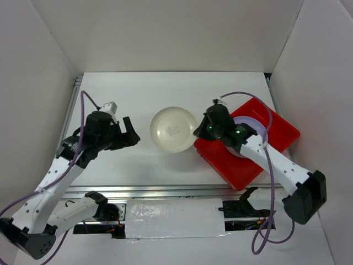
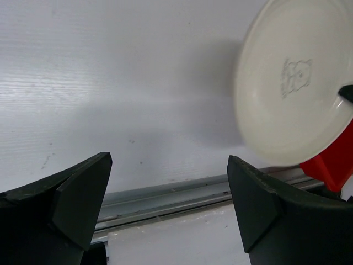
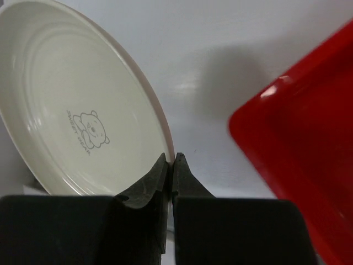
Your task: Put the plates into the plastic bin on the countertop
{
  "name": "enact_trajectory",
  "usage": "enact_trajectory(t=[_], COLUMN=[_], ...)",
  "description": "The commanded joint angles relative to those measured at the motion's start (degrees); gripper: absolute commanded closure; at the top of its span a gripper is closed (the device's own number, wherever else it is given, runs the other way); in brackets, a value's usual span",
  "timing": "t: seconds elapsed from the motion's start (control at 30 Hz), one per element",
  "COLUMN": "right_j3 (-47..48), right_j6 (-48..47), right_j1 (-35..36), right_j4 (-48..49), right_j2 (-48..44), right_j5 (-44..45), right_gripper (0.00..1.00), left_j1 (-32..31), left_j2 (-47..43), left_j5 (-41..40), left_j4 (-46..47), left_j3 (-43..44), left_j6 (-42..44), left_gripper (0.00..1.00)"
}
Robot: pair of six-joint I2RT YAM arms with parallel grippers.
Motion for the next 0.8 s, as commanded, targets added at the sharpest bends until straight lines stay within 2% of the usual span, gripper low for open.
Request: enact_trajectory(t=[0.0,0.03,0.1,0.13,0.2,0.23,0.37,0.47,0.6,0.63,0.67,0.7,0.77], right_j3=[-4.50,-6.01,-9.95,-10.93,-13.30,-13.75,-13.93,-15.33,-15.52,-15.34,-15.08,-14.64,-14.11], right_j6=[3.37,3.28,2.41,0.66,-1.45,-3.55,-6.20,-6.21,-5.77,-5.51,-5.59,-4.99,-4.19], right_j1=[-8.62,-14.30,-21.35,-30.18,-39.88,-47.59,-61.60,-63.66,-66.20,-66.82,-67.26,-67.70,-67.10], right_j4=[-4.19,-4.54,-5.60,-5.95,-5.52,-5.08,-4.99,-1.92,-2.26,-2.43,-2.87,-3.92,-4.71], right_j2=[-12.71,-14.93,-18.54,-20.91,-22.24,-22.16,-17.95,-15.57,-14.95,-15.39,-15.83,-17.49,-19.60], right_j5=[3.49,3.32,2.27,1.13,-2.29,-5.27,-10.47,-14.34,-14.36,-14.26,-15.74,-16.11,-16.20], right_gripper=[1.00,1.00,1.00,1.00,1.00,1.00,1.00,0.98,0.94,0.84,0.64,0.01,0.00], left_j1=[-0.32,-0.32,-0.23,-0.23,-0.23,-0.14,-0.05,-0.05,-0.05,0.03,0.03,0.03,0.03], left_j2=[-5.88,-6.68,-8.27,-8.54,-9.06,-9.24,-10.38,-10.47,-9.86,-9.86,-9.68,-9.68,-9.94], left_j5=[-8.94,-9.73,-10.26,-10.00,-9.82,-9.74,-9.74,-10.17,-9.65,-9.30,-8.25,-7.02,-6.40], left_j4=[-5.84,-7.33,-8.74,-9.45,-10.07,-9.90,-9.02,-8.49,-7.96,-7.87,-7.61,-7.35,-6.91], left_j3=[5.81,6.26,7.05,7.49,7.32,6.97,4.25,2.23,0.38,0.20,0.11,0.02,0.20], left_j6=[2.85,3.21,4.35,5.57,6.63,6.99,7.78,8.22,8.83,8.92,8.92,9.01,8.84], left_gripper=[0.01,0.01,0.01,0.01,0.01,0.01,0.01,0.01,0.01,0.01,0.01,0.01,0.01])
